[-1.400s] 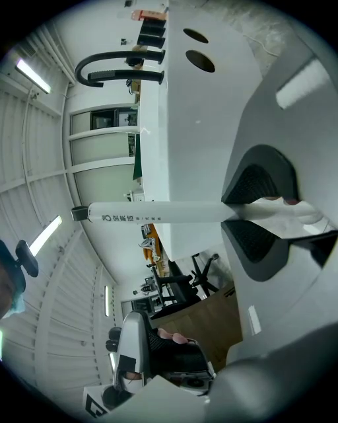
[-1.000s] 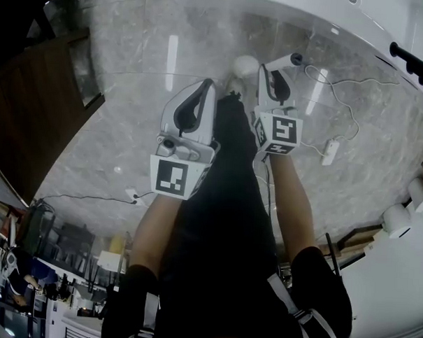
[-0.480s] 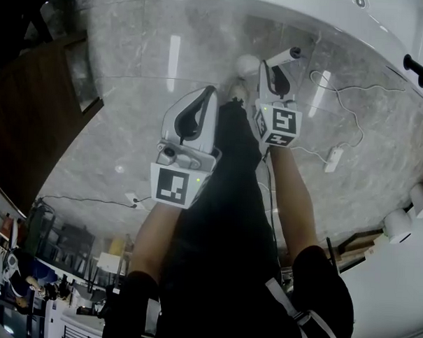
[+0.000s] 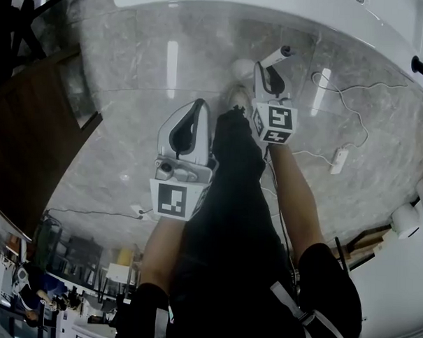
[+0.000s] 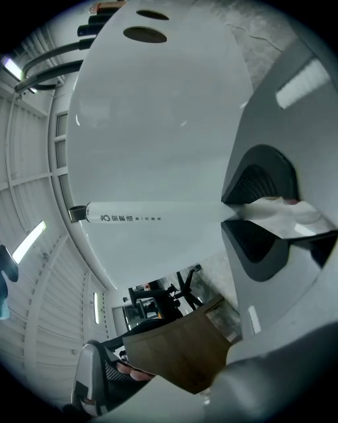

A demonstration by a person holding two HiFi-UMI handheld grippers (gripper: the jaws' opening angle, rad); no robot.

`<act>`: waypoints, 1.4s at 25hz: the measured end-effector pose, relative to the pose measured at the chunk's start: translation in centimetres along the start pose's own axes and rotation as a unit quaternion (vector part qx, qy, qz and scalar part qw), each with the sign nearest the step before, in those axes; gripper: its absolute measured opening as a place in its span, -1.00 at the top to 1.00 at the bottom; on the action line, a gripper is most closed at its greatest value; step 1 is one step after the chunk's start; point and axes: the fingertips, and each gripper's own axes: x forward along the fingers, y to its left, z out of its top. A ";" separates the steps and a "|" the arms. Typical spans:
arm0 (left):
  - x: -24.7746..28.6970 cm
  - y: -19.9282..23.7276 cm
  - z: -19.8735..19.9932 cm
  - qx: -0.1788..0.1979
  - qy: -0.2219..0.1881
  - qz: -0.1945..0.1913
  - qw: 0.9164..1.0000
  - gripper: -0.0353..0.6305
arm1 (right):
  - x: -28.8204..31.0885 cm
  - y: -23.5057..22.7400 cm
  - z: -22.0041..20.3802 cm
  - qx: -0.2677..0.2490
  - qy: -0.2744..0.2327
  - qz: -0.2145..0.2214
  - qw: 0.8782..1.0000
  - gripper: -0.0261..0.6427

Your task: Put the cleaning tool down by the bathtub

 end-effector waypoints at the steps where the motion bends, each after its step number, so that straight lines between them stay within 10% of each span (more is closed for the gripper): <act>1: 0.1 0.0 -0.2 -0.001 -0.001 0.002 1.000 0.87 | 0.3 -0.2 -0.3 0.001 0.001 0.000 1.000 0.68; 35: 2.1 1.0 -0.8 -0.011 -0.002 -0.002 1.000 0.87 | 6.5 -3.5 -4.0 0.019 0.032 -0.035 0.999 0.68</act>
